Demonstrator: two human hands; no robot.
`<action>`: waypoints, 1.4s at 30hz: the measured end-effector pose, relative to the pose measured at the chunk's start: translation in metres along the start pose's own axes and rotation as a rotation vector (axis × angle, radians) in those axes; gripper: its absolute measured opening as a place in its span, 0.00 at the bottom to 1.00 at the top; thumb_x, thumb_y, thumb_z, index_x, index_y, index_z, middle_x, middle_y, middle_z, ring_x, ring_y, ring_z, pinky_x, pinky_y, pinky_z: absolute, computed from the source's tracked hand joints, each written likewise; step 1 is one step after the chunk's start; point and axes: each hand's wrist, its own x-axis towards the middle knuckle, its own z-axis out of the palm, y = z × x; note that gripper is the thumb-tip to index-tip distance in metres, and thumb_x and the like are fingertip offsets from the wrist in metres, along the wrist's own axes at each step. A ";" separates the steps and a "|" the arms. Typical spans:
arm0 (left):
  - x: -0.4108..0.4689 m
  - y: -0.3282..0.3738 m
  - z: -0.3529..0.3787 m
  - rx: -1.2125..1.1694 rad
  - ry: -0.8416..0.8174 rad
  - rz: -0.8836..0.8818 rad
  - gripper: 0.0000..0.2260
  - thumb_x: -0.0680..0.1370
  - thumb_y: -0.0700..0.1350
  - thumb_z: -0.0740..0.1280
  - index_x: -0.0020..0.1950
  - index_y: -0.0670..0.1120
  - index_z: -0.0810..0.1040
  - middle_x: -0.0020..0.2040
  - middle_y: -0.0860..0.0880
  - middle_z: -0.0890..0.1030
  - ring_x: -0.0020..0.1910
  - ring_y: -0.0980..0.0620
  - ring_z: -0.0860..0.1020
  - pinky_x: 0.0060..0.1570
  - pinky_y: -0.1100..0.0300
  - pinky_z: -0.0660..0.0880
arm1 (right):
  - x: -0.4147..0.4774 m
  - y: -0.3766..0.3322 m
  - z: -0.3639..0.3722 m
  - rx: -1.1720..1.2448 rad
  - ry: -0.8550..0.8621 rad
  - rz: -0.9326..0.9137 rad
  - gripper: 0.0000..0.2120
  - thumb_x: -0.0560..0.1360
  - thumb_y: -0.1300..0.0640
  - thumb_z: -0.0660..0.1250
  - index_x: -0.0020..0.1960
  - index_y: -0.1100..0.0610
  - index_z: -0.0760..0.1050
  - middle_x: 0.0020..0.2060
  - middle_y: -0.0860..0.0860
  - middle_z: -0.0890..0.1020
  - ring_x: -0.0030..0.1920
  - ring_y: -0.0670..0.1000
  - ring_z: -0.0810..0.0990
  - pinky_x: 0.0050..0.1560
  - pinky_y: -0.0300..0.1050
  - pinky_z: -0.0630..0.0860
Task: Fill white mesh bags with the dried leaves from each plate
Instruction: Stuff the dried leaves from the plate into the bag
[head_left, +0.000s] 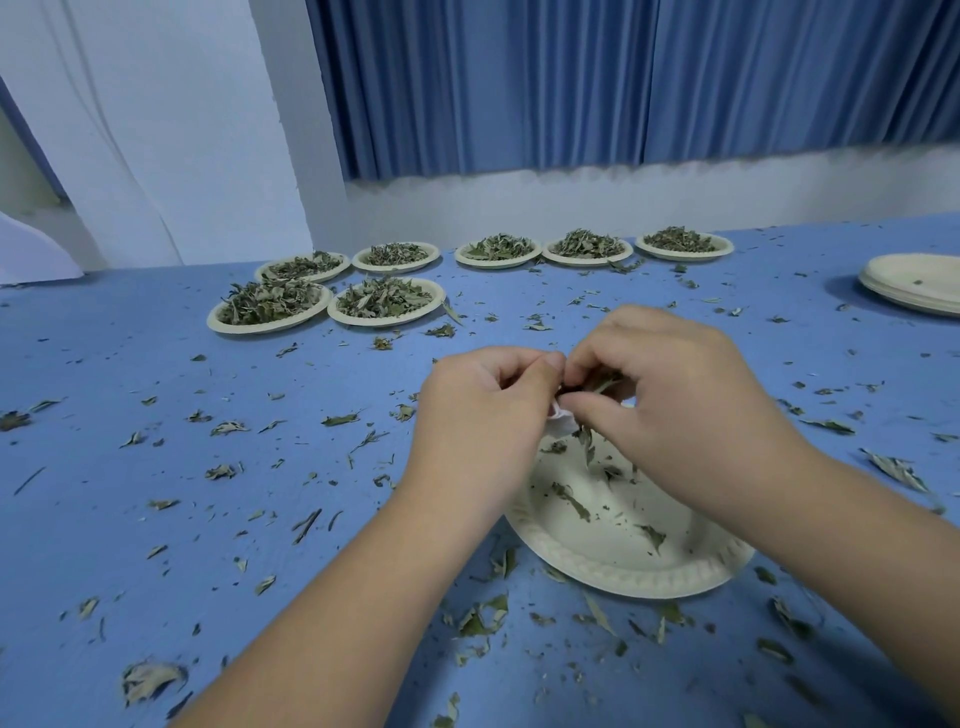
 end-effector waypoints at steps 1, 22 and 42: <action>0.001 0.000 -0.001 0.006 0.006 0.005 0.10 0.78 0.44 0.68 0.38 0.50 0.85 0.31 0.50 0.83 0.33 0.51 0.83 0.48 0.48 0.80 | 0.000 0.001 -0.002 0.042 -0.012 0.025 0.03 0.70 0.57 0.74 0.42 0.53 0.81 0.40 0.46 0.78 0.42 0.45 0.77 0.48 0.45 0.74; 0.000 -0.001 -0.004 0.003 0.000 0.026 0.10 0.78 0.45 0.68 0.39 0.48 0.85 0.25 0.57 0.76 0.26 0.56 0.74 0.32 0.62 0.71 | -0.003 0.014 0.008 0.080 0.169 -0.081 0.03 0.70 0.56 0.75 0.43 0.49 0.85 0.36 0.47 0.77 0.41 0.47 0.72 0.44 0.29 0.63; 0.003 -0.001 -0.009 -0.068 0.021 0.011 0.09 0.78 0.46 0.68 0.41 0.48 0.86 0.24 0.58 0.71 0.27 0.53 0.75 0.35 0.55 0.75 | -0.005 0.017 -0.010 0.331 0.121 0.065 0.03 0.73 0.50 0.69 0.42 0.43 0.81 0.41 0.42 0.81 0.42 0.46 0.78 0.40 0.39 0.72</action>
